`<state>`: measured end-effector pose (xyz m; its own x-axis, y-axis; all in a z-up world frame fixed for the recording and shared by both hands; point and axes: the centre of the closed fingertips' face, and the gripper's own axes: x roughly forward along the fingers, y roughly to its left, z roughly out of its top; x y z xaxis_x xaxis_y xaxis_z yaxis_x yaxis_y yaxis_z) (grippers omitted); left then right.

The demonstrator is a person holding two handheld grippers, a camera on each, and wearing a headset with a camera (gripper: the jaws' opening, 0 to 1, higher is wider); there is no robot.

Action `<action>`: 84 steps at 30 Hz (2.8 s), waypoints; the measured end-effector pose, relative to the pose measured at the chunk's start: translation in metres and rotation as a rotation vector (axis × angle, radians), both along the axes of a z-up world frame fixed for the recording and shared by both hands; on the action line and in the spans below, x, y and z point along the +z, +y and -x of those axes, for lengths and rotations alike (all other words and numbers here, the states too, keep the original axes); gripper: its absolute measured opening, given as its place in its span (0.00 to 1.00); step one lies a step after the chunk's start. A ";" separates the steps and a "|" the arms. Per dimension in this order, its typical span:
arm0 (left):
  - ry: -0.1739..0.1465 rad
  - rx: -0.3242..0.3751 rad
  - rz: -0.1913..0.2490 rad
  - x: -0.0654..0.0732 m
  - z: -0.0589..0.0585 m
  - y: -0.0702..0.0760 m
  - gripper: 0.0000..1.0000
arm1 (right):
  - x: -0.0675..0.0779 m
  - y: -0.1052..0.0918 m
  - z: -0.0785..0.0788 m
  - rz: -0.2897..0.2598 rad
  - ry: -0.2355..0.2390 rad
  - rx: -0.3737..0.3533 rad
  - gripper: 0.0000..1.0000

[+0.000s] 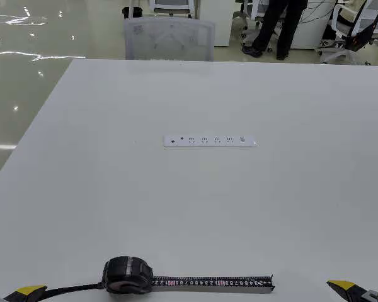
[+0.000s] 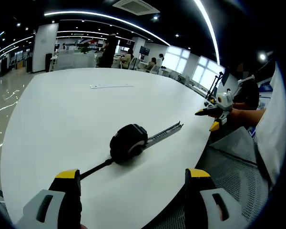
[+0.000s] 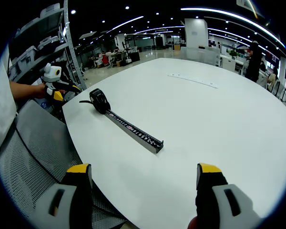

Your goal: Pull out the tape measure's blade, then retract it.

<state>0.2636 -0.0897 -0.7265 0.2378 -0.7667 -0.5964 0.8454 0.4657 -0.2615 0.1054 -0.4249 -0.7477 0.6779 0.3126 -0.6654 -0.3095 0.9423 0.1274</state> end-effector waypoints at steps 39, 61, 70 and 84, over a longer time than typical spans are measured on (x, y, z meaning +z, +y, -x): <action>0.051 0.026 0.011 -0.008 -0.003 -0.045 0.83 | -0.008 0.007 -0.003 -0.018 0.023 0.026 0.90; 0.100 0.074 -0.004 -0.026 -0.016 -0.078 0.82 | -0.009 0.009 -0.009 -0.027 0.021 0.033 0.90; 0.118 0.087 0.000 -0.032 -0.018 -0.083 0.81 | -0.009 0.008 -0.008 -0.029 0.022 0.028 0.89; 0.129 0.130 -0.019 -0.034 -0.019 -0.089 0.79 | -0.012 0.007 -0.010 -0.029 0.019 0.029 0.89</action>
<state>0.2825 -0.1784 -0.7603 0.2547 -0.7227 -0.6426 0.7381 0.5746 -0.3537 0.1150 -0.4183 -0.7597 0.6554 0.3517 -0.6684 -0.3341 0.9287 0.1611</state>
